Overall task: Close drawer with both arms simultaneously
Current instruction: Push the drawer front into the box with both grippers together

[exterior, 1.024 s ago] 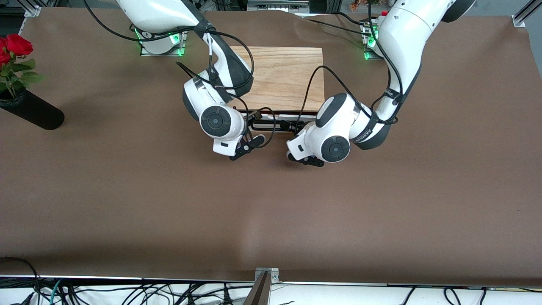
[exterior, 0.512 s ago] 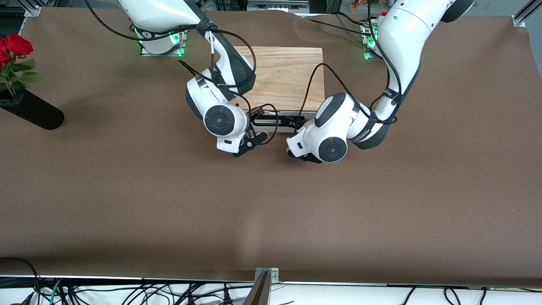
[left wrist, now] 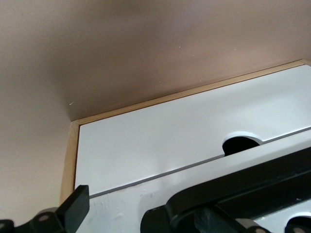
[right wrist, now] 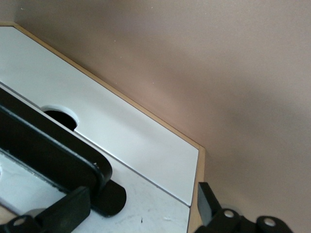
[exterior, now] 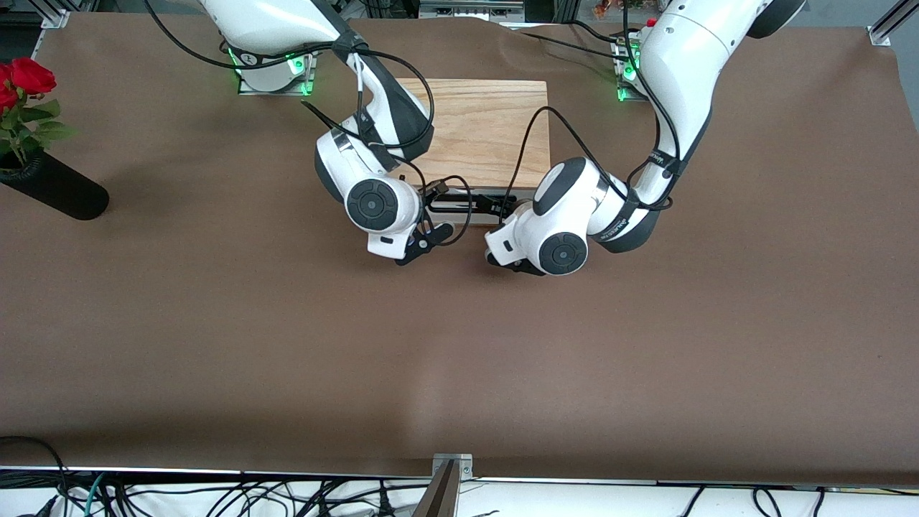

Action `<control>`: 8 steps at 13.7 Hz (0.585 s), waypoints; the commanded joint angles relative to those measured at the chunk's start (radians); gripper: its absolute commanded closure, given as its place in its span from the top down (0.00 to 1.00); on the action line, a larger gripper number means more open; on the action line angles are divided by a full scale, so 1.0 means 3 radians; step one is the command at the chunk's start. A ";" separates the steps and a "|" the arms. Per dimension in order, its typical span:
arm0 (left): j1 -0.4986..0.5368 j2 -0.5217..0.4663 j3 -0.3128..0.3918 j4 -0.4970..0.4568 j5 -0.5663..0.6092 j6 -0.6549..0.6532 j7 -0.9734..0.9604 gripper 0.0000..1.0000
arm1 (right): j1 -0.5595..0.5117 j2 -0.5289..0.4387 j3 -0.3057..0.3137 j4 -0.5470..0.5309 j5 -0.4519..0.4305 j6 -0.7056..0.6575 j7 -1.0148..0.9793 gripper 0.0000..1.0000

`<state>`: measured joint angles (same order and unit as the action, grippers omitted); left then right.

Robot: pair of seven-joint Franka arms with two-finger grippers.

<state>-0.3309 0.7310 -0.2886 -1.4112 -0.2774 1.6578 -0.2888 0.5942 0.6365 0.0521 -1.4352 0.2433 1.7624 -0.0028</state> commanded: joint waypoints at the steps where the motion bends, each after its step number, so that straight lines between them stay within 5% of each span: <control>1: -0.0017 -0.0008 0.0031 -0.0031 -0.0077 -0.0034 0.0048 1.00 | 0.0008 -0.0010 0.0026 0.0023 0.0099 -0.0194 -0.0026 1.00; 8: 0.0024 -0.0054 0.0057 0.0168 -0.0047 -0.0034 0.0037 1.00 | -0.0002 0.0021 0.0015 0.0166 0.0084 -0.0132 -0.0006 1.00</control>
<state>-0.3243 0.7244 -0.2853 -1.3958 -0.2774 1.6555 -0.2878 0.5932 0.6371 0.0513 -1.4294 0.2456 1.7605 -0.0029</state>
